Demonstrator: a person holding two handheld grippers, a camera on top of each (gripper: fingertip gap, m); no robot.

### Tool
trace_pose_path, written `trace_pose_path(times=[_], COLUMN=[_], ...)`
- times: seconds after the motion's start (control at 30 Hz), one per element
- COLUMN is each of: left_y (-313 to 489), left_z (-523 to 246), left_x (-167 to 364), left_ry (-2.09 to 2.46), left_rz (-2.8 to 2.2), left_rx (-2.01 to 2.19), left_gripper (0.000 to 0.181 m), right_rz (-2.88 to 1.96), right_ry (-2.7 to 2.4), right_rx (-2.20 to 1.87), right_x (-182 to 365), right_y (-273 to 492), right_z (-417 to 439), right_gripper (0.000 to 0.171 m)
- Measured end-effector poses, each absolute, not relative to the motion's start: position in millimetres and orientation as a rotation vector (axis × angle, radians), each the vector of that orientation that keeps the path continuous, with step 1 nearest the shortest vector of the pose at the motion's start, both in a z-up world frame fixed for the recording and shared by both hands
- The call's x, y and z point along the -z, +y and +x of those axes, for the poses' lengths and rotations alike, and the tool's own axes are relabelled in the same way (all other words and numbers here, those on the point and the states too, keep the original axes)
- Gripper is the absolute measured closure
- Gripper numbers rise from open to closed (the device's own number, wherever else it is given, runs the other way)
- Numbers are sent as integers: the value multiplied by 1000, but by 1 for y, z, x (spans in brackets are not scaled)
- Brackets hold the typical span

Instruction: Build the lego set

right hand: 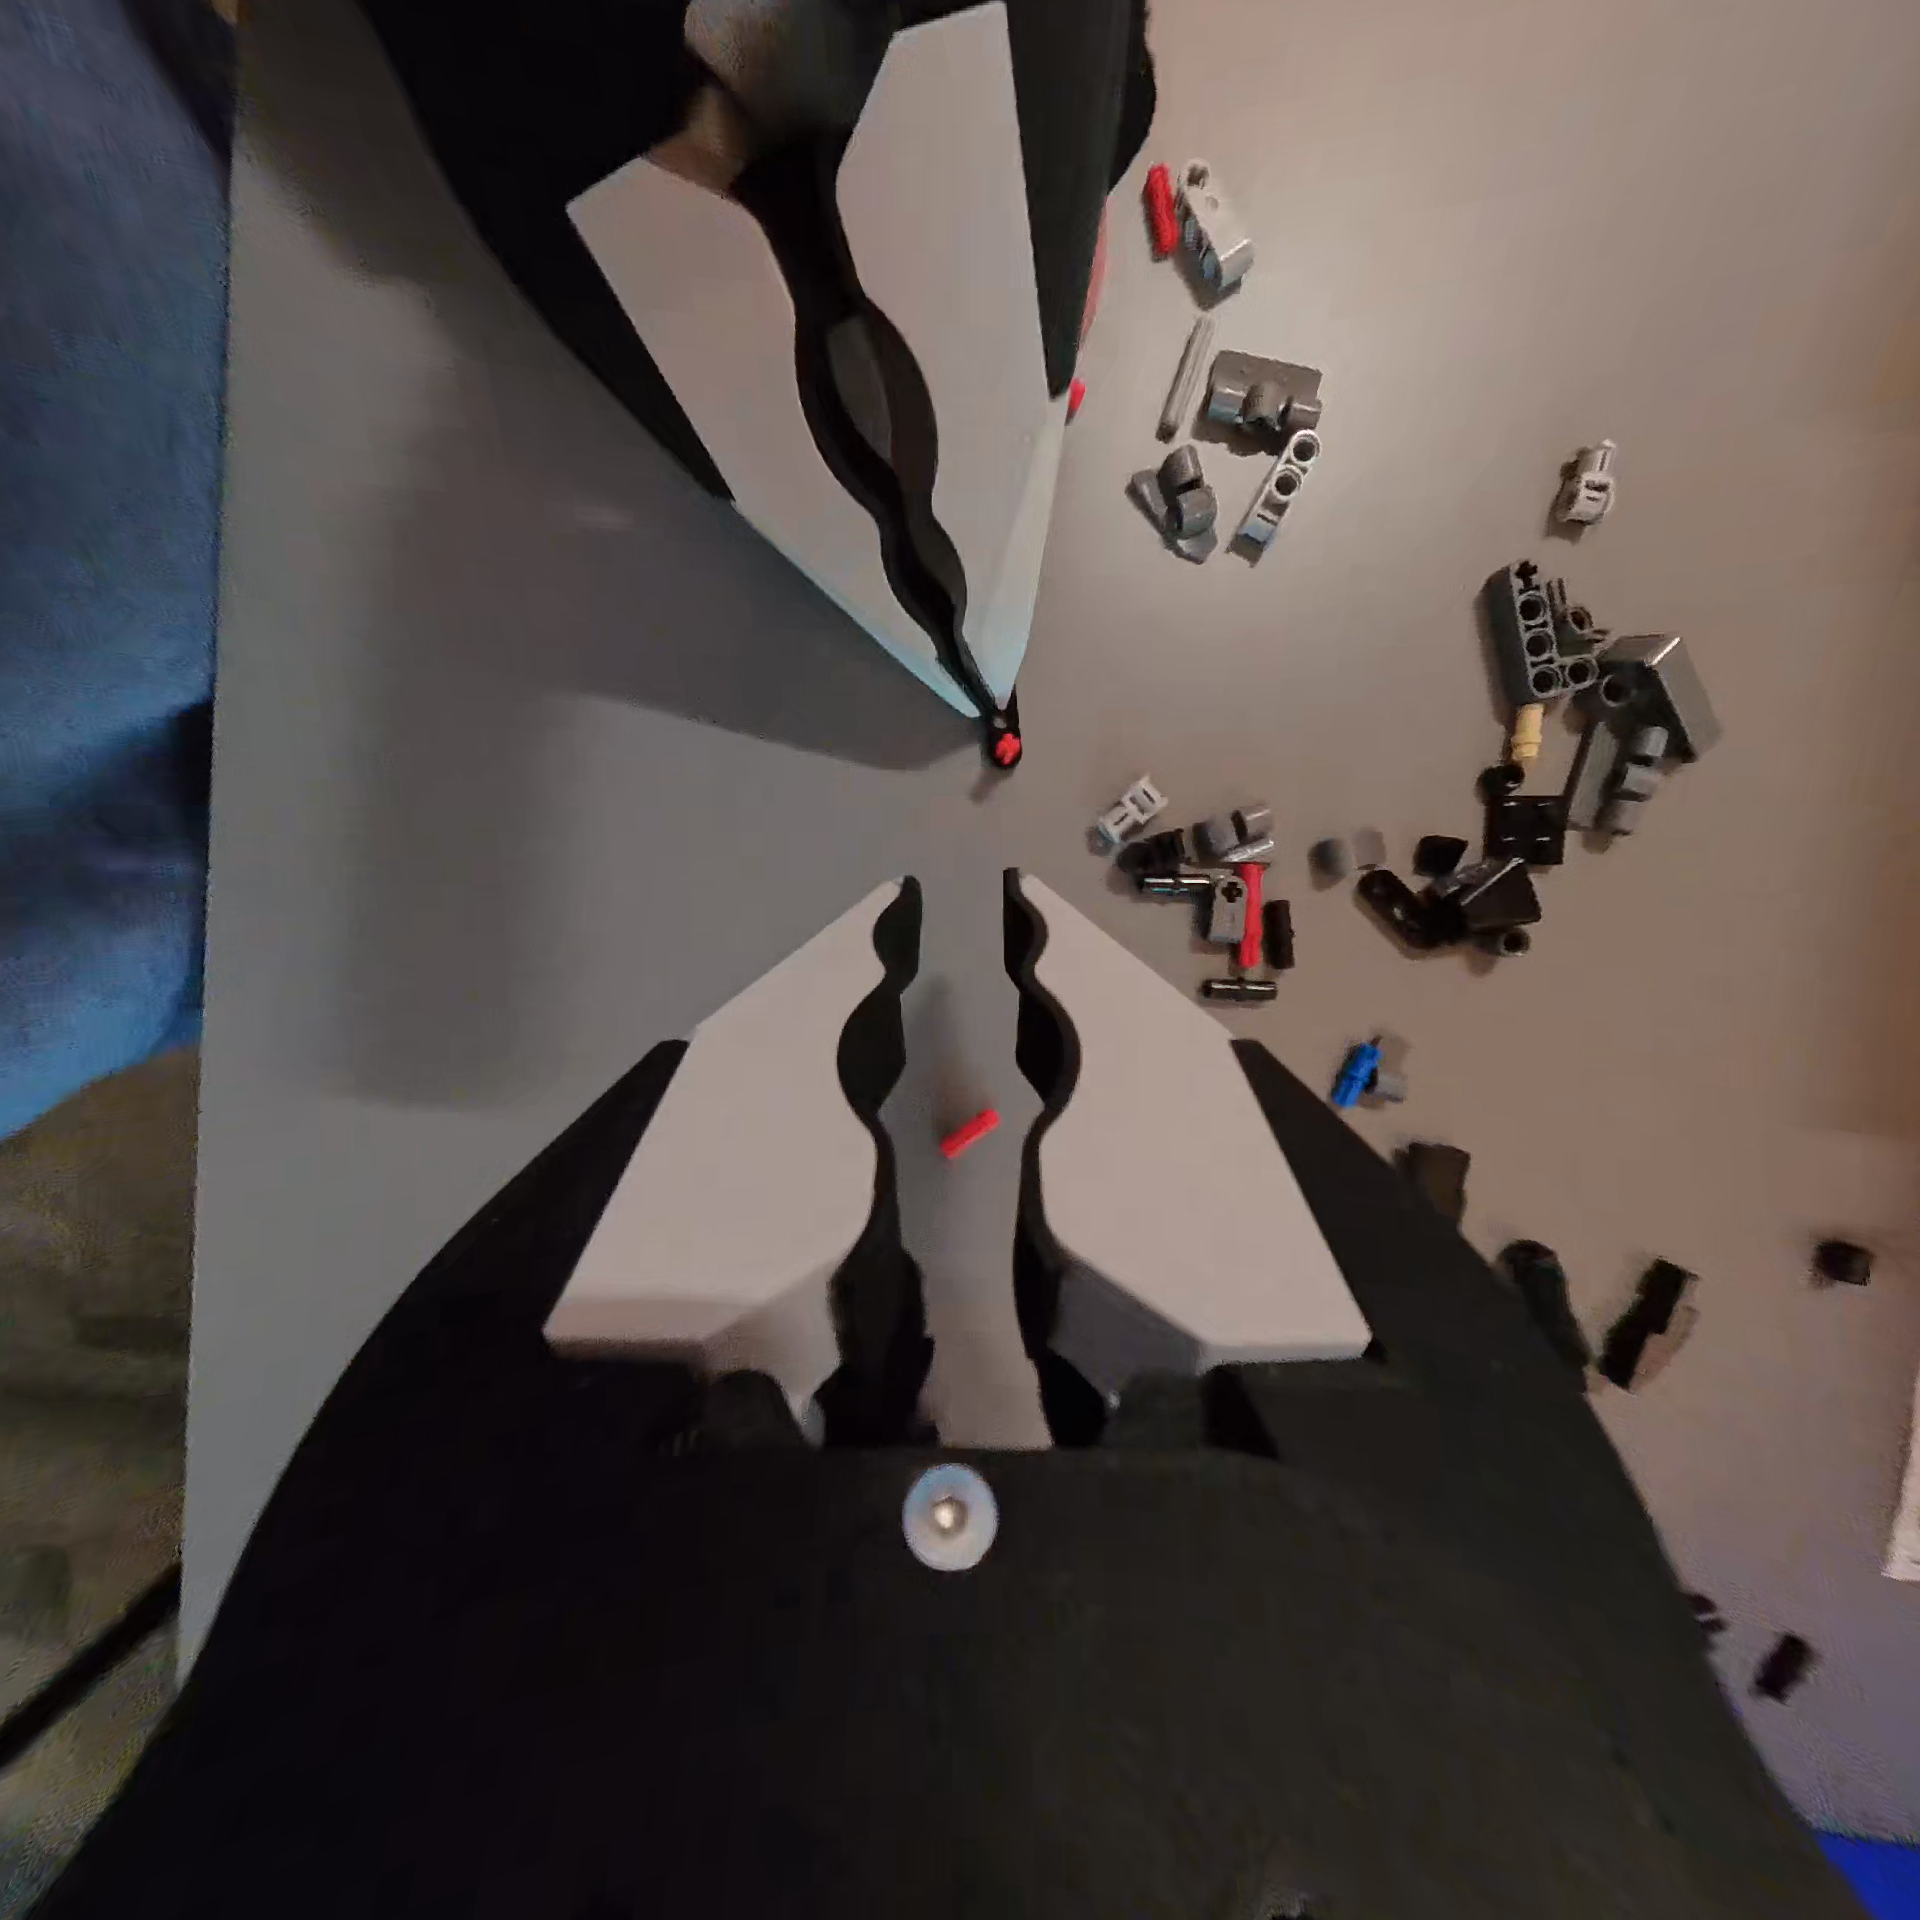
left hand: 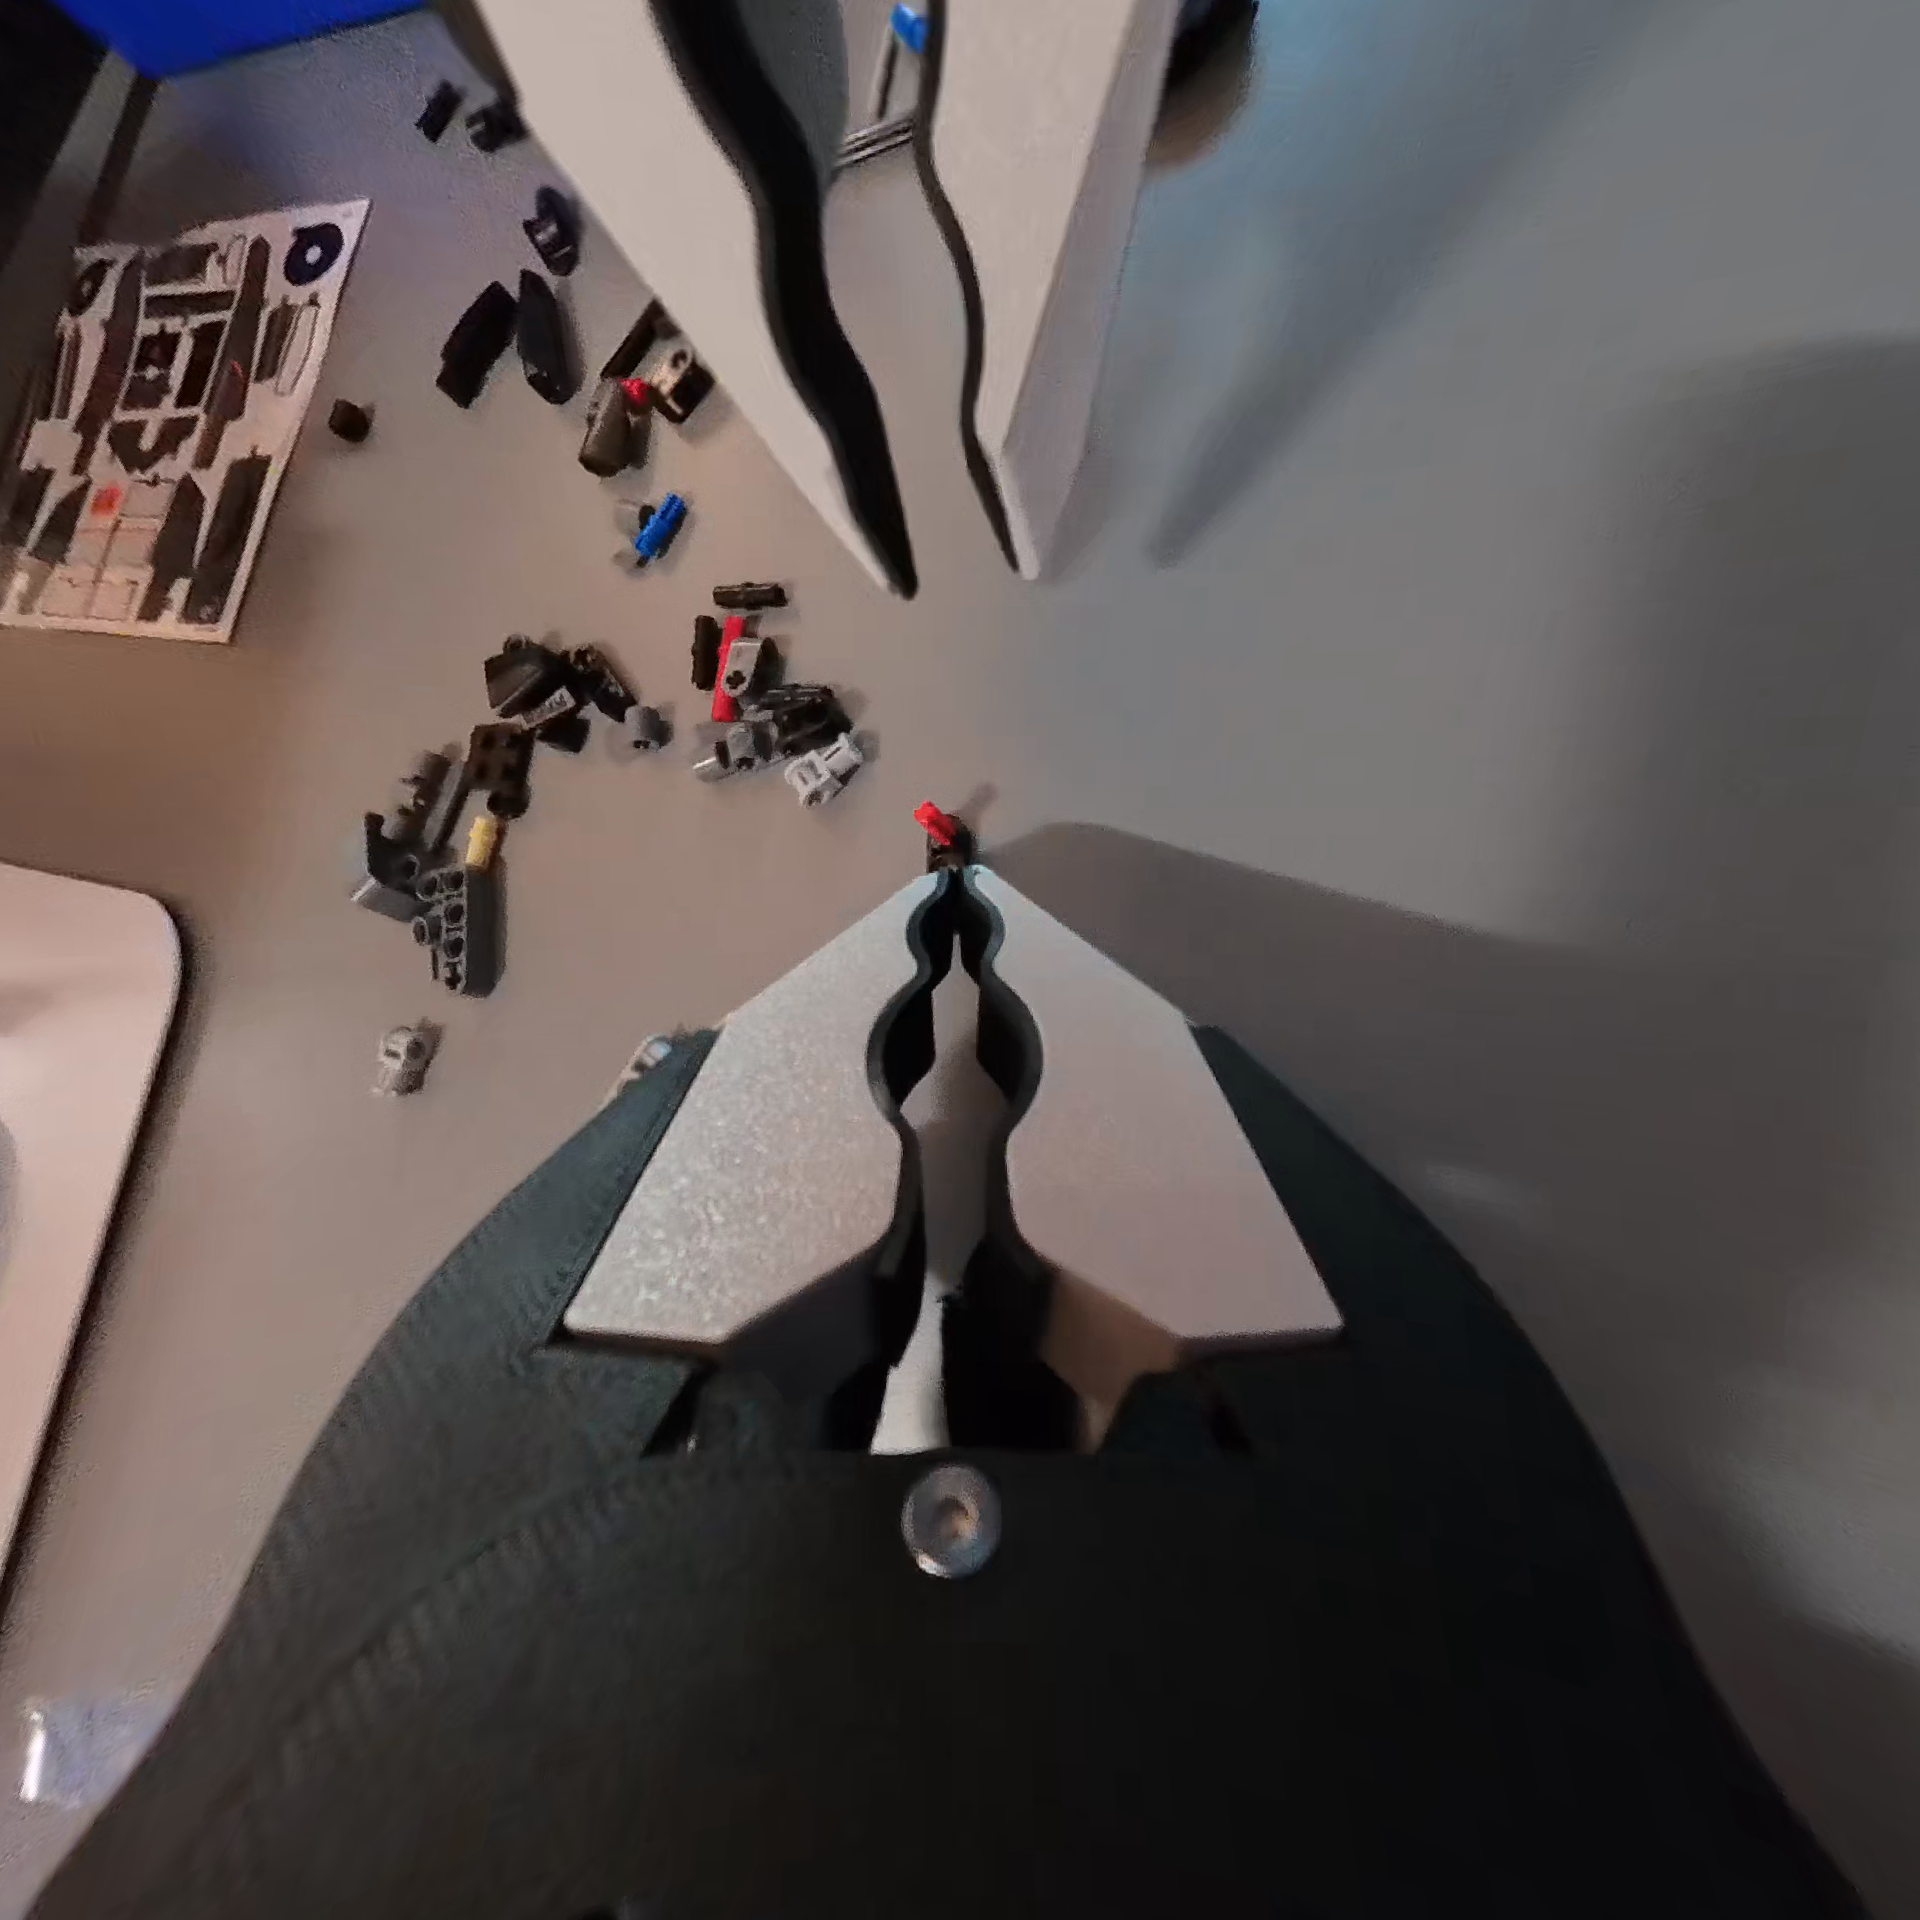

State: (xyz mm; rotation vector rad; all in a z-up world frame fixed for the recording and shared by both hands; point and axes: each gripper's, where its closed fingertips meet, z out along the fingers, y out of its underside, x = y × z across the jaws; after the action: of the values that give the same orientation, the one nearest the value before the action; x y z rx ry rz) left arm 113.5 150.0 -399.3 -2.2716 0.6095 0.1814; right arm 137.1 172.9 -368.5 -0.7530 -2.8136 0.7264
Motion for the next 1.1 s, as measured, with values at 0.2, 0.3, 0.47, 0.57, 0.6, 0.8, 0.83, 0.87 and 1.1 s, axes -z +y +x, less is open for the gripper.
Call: trace_pose_path(times=[0.2, 0.3, 0.47, 0.57, 0.6, 0.8, 0.83, 0.87, 1.1], left_y=[131, 111, 73, 58, 55, 45, 46, 46, 47], left_z=[109, 94, 76, 84, 88, 105, 106, 108, 114], left_x=[382, 368, 368, 373, 375, 386, 385, 384, 385], left_ry=[509, 431, 417, 473, 478, 558, 562, 564, 629], left_rz=[-2255, -2256, -2333, -2354, -2364, -2368, -2363, -2356, -2318], left_rx=[-74, -20, 5, 31, 52, 74, 78, 82, 56], left_gripper=[160, 156, 157, 159, 160, 161, 161, 161, 161], right_rz=[-941, -1007, -1097, -1156, -1181, -1252, -1259, -1267, -1314], right_ry=[-2680, -2633, -2580, -2558, -2540, -2476, -2471, -2444, -2377], right_rx=[-810, -869, -964, -1044, -1061, -931, -923, -952, -973], right_x=[364, 363, 367, 371, 373, 398, 401, 400, 401], right_y=[160, 147, 114, 89, 80, 60, 59, 56, 57], right_z=[140, 144, 145, 145, 143, 138, 139, 137, 134], right_gripper=[154, 154, 155, 153, 153, 159, 161, 165, 171])
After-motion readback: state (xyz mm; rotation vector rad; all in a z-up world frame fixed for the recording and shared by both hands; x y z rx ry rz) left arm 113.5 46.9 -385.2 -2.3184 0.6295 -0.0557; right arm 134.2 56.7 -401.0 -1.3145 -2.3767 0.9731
